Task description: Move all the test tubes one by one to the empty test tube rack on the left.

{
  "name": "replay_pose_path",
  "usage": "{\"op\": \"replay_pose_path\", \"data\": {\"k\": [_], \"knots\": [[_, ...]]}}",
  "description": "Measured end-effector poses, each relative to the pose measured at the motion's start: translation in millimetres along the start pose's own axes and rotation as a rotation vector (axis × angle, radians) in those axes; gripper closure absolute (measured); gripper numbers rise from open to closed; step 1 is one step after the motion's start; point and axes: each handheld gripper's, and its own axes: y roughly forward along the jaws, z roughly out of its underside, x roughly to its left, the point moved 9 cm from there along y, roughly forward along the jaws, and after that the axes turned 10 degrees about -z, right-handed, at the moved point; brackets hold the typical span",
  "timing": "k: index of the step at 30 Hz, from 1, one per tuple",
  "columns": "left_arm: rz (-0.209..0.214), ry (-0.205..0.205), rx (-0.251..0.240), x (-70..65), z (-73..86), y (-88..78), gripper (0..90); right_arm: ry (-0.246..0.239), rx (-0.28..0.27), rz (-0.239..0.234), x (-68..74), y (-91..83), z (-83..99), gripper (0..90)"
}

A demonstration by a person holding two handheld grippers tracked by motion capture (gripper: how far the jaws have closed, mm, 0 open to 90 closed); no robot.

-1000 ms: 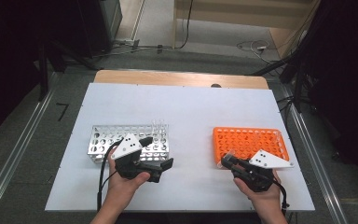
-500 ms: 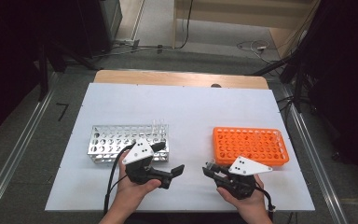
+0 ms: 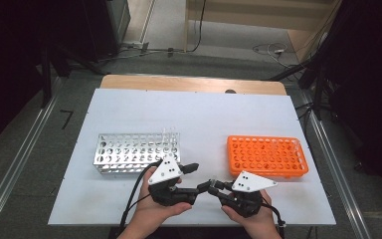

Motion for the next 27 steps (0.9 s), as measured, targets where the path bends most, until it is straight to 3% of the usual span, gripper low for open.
{"op": "replay_pose_path", "data": {"k": [5,11,27], "knots": [[0.029,0.032,-0.004,-10.2,1.6,3.4,52.8,-0.008,0.003,-0.011,4.7,2.5,-0.4,73.9],[0.031,0.052,-0.002,-15.1,3.0,6.7,63.8,-0.02,0.003,-0.031,10.2,3.9,-1.6,73.9],[0.012,0.097,0.005,-19.0,6.0,10.0,74.4,-0.028,0.003,-0.058,16.1,5.4,-2.4,73.9]]}}
